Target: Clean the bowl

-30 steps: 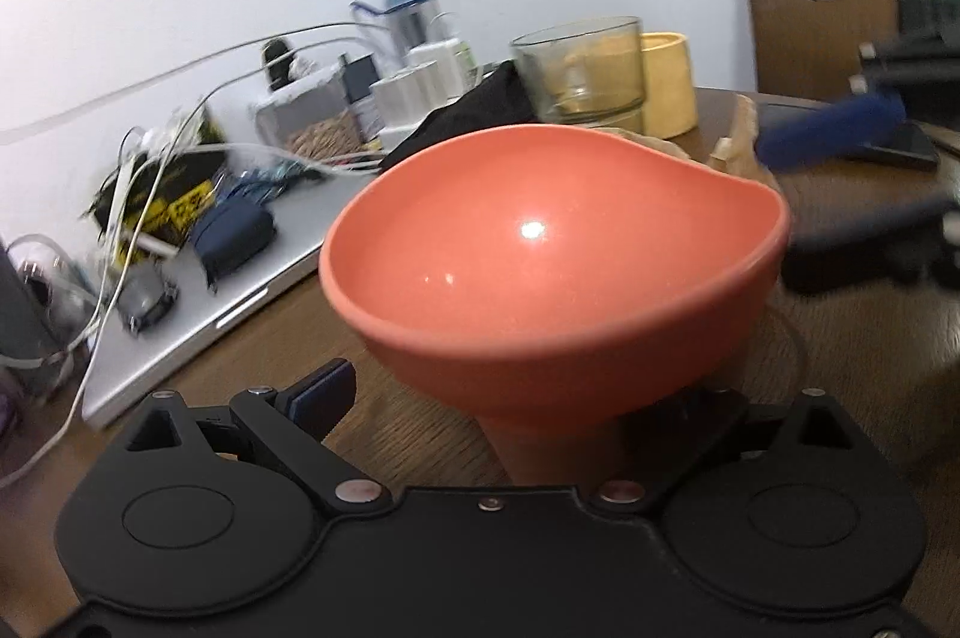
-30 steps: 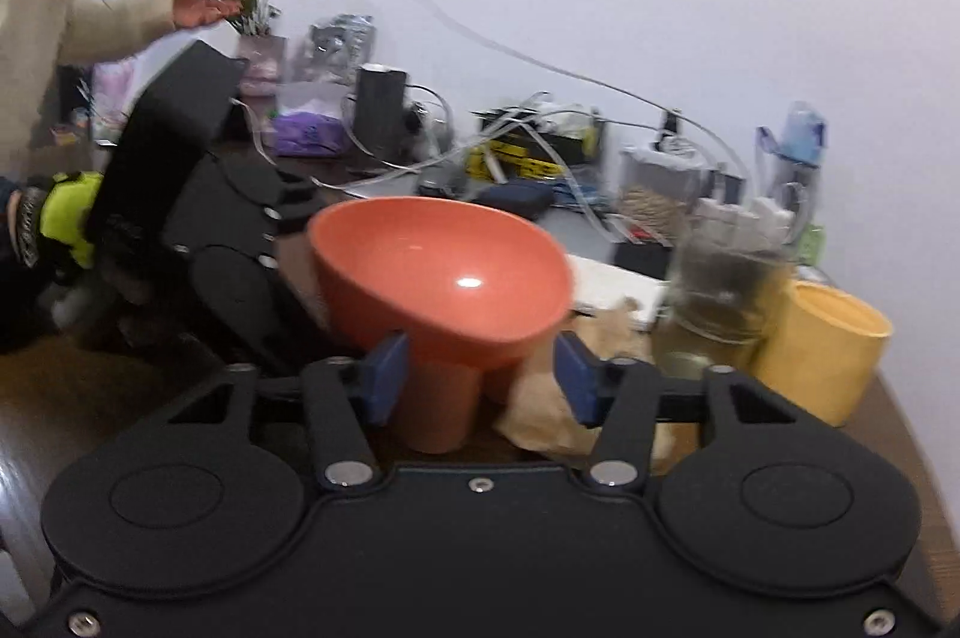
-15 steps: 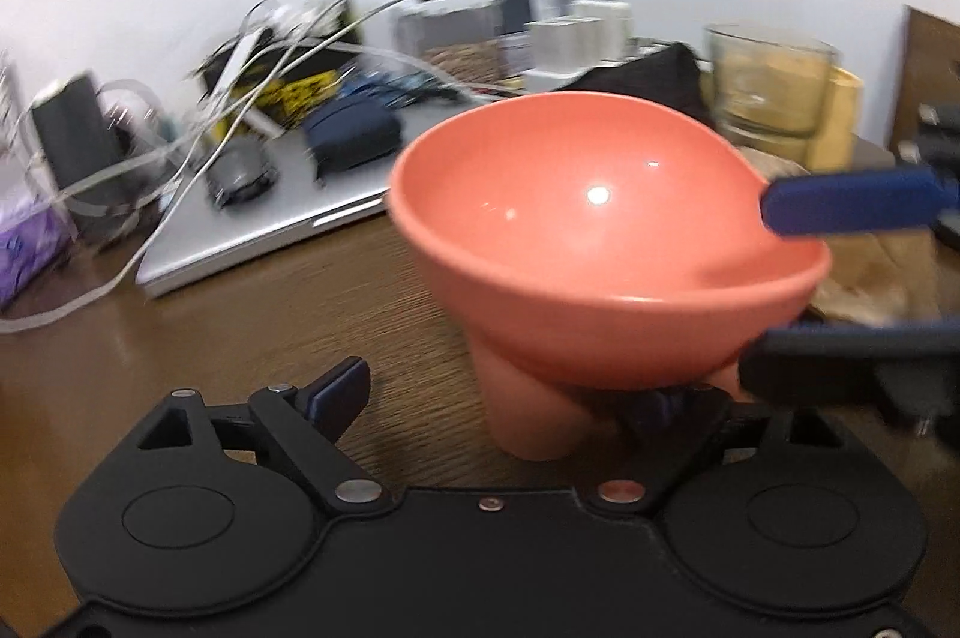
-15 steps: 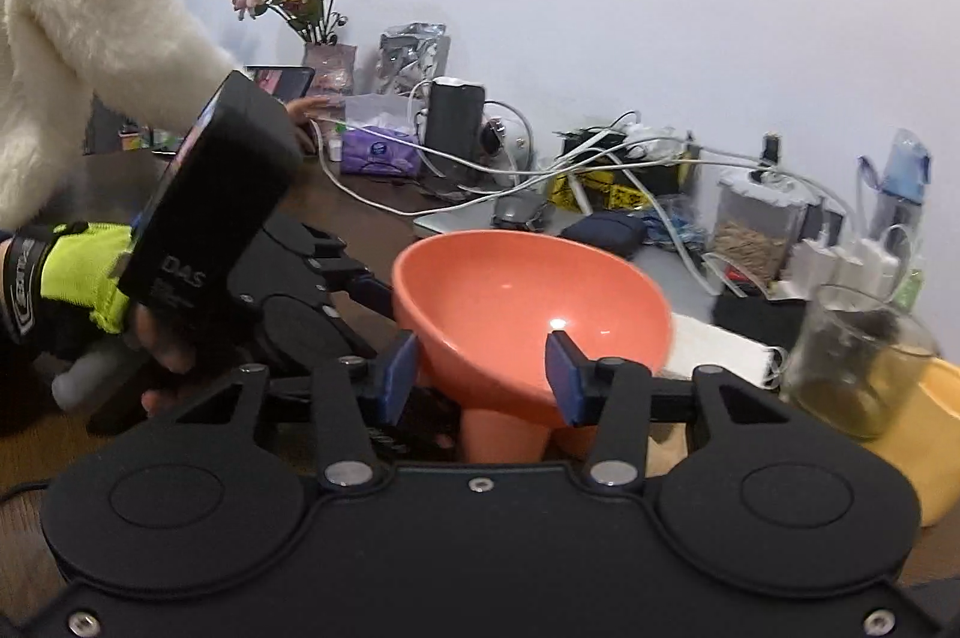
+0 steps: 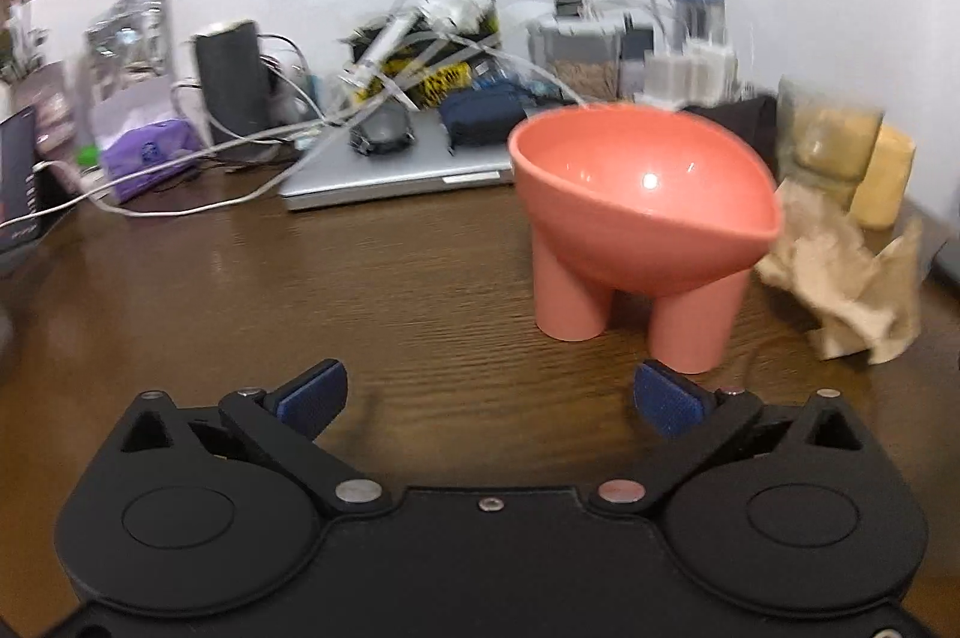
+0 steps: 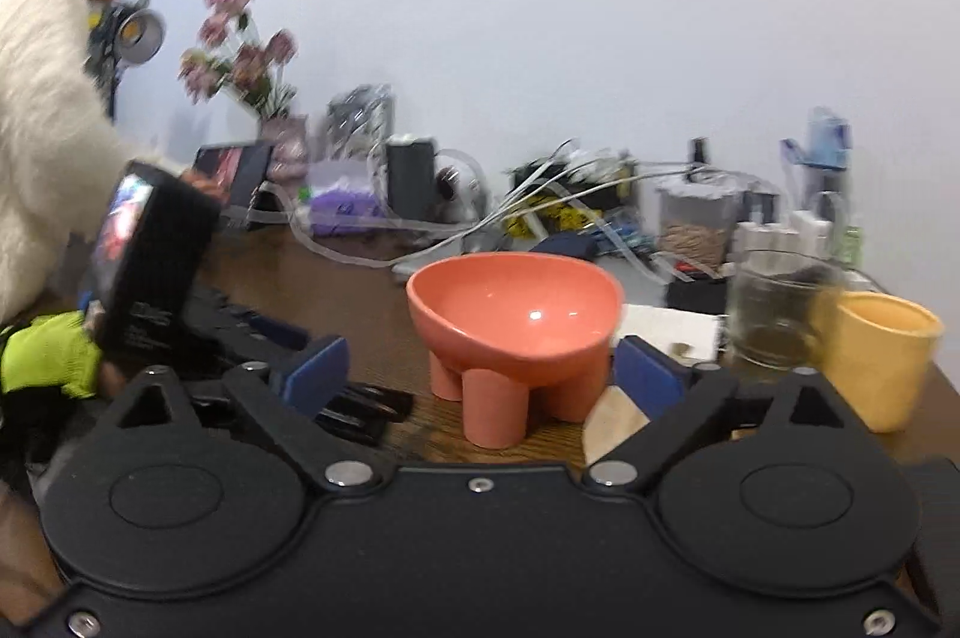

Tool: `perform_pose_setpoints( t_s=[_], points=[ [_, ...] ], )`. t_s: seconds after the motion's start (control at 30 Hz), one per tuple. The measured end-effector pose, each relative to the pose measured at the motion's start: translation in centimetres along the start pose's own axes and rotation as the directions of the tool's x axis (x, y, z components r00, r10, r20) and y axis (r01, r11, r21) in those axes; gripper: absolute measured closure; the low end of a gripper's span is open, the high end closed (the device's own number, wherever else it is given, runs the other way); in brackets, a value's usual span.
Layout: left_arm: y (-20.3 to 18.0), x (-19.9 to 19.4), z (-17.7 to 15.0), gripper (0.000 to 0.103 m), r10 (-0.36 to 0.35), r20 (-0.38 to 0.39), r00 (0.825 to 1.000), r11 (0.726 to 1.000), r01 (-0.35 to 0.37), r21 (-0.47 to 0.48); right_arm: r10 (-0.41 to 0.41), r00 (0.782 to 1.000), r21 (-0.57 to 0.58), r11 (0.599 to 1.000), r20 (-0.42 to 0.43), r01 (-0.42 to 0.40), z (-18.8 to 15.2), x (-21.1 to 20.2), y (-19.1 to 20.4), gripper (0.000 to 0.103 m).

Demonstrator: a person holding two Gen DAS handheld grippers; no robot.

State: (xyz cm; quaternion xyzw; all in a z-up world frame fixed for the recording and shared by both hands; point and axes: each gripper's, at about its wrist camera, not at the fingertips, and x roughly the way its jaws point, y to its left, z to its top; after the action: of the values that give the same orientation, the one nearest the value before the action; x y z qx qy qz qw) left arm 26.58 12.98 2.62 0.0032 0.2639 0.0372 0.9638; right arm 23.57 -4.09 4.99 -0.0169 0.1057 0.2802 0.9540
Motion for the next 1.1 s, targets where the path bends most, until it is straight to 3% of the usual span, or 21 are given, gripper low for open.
perform_pose_setpoints(
  t_s=[0.23,0.33,0.43,0.6,0.87,0.93,1.0,1.1],
  points=[
    [-0.4,-8.8,-0.7,0.0,-0.01,0.161,0.987,0.99,0.032,-0.135,-0.036,0.996,0.015,0.999,0.077,0.035,-1.0,-6.4,2.6,0.002],
    [-1.4,-12.2,-2.0,0.0,-0.017,0.215,0.977,0.988,0.05,-0.147,-0.033,0.997,0.024,0.999,0.065,0.031,-1.6,-9.0,3.6,0.002],
    [-3.8,-16.1,-4.9,0.0,-0.007,0.289,0.957,0.995,0.034,-0.089,-0.084,0.996,0.105,0.991,0.025,0.081,-2.1,-12.1,4.4,0.002],
    [-6.3,-19.5,-7.9,0.0,0.002,0.295,0.956,0.999,0.014,-0.052,-0.112,0.991,0.202,0.972,-0.067,0.123,-3.2,-15.0,5.1,0.001],
    [-7.4,-24.4,-10.8,0.0,0.01,0.278,0.96,0.999,0.0,-0.039,-0.206,0.953,0.162,0.956,-0.223,0.245,-5.2,-20.3,6.1,0.001],
    [-7.3,-24.8,-11.1,0.0,0.022,0.274,0.962,0.999,-0.011,-0.042,-0.168,0.963,0.166,0.964,-0.213,0.206,-5.5,-21.7,6.0,0.001],
    [-7.2,-25.2,-11.4,0.0,0.034,0.269,0.963,0.999,-0.023,-0.046,-0.12,0.984,0.183,0.973,-0.131,0.143,-5.6,-23.6,6.4,0.001],
    [-7.1,-25.9,-11.8,0.0,0.052,0.262,0.964,0.998,-0.041,-0.051,-0.183,0.978,0.153,0.969,-0.101,0.197,-5.5,-24.3,7.3,0.001]
  ],
)
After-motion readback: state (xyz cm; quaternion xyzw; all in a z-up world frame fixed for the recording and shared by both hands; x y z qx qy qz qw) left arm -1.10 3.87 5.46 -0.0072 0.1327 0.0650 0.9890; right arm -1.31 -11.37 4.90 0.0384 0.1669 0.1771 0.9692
